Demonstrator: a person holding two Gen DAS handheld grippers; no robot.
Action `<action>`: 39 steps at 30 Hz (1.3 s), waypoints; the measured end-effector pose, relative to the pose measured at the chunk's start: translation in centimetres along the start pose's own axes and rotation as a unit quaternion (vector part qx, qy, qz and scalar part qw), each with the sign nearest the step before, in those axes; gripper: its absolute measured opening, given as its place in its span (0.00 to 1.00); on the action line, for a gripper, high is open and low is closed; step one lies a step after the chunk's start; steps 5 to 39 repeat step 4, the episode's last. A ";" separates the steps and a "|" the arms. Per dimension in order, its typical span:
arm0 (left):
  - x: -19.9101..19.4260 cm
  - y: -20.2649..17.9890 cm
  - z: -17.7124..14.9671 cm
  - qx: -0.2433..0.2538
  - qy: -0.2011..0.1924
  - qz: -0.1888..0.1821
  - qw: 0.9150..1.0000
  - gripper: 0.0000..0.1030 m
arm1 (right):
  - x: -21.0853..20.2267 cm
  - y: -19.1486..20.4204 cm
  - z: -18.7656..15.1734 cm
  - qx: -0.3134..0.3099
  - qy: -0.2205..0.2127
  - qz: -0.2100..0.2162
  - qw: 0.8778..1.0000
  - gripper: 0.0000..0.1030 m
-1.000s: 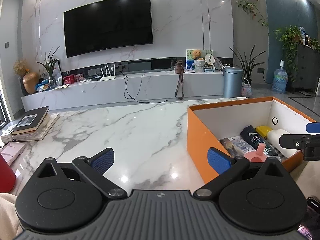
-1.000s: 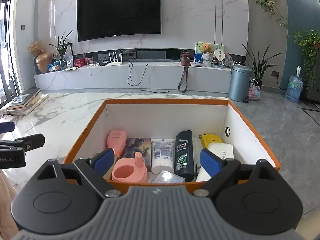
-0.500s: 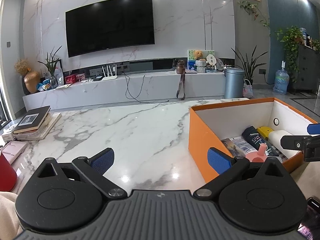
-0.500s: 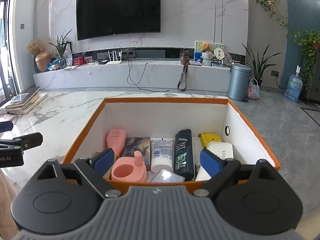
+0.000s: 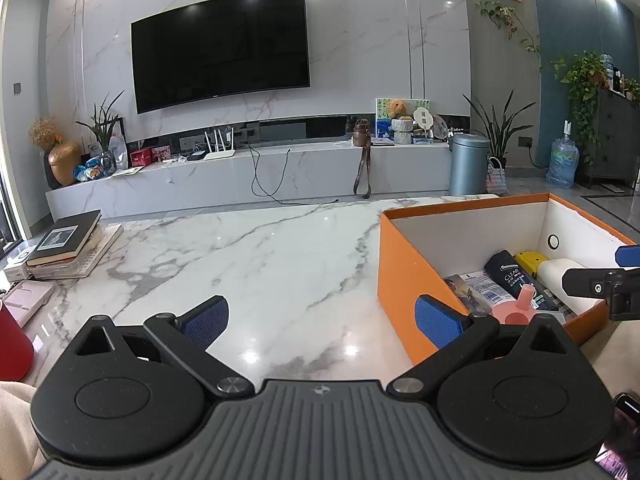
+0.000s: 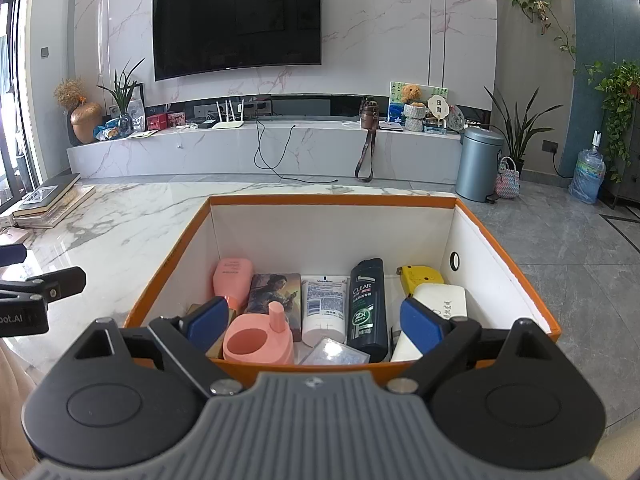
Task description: Organize rigid objects
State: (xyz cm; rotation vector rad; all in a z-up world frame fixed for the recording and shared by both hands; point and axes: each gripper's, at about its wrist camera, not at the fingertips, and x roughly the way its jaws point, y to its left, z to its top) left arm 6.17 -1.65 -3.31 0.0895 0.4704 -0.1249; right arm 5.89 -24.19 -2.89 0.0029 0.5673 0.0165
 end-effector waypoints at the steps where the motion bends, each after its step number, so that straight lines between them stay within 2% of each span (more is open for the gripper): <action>1: 0.0 0.0 0.0 0.000 0.000 0.000 1.000 1.00 | 0.0 0.0 0.0 0.000 0.000 0.000 1.000 0.89; 39: 0.0 0.1 0.0 -0.001 0.000 0.001 1.000 1.00 | 0.0 0.0 0.0 0.001 0.000 0.000 1.000 0.89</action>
